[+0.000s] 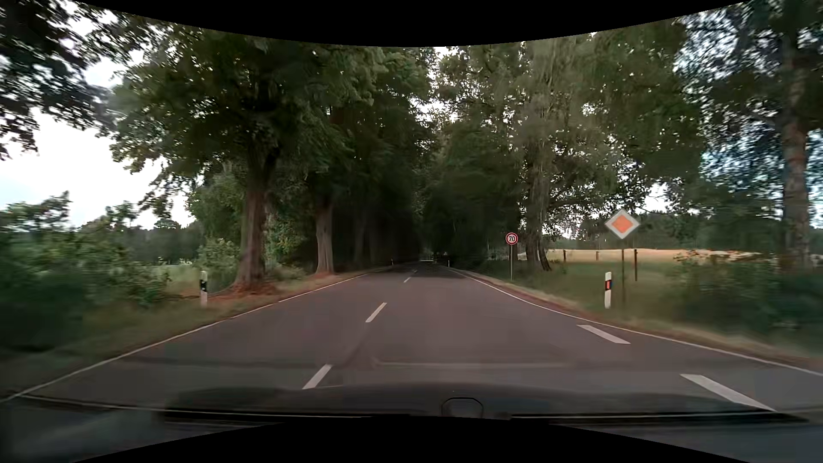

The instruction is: Follow the waypoints while adhering to traffic rules and regulations

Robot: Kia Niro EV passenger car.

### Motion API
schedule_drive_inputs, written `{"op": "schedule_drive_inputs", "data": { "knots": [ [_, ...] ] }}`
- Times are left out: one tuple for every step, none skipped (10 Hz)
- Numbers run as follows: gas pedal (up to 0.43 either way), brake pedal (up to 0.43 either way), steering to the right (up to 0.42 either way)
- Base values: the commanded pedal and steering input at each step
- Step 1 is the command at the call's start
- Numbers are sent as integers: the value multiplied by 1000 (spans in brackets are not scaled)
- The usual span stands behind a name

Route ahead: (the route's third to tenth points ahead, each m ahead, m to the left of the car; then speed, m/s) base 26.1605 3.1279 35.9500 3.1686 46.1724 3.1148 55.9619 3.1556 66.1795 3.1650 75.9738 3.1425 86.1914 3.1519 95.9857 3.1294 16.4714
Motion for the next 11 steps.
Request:
{"op": "schedule_drive_inputs", "data": {
  "knots": [
    [138,0,-1],
    [138,0,-1],
    [138,0,-1],
    [138,0,-1],
    [138,0,-1],
    [138,0,-1],
    [138,0,-3],
    [138,0,-4],
    [138,0,-4],
    [138,0,-5],
    [138,0,-5]
  ]
}}
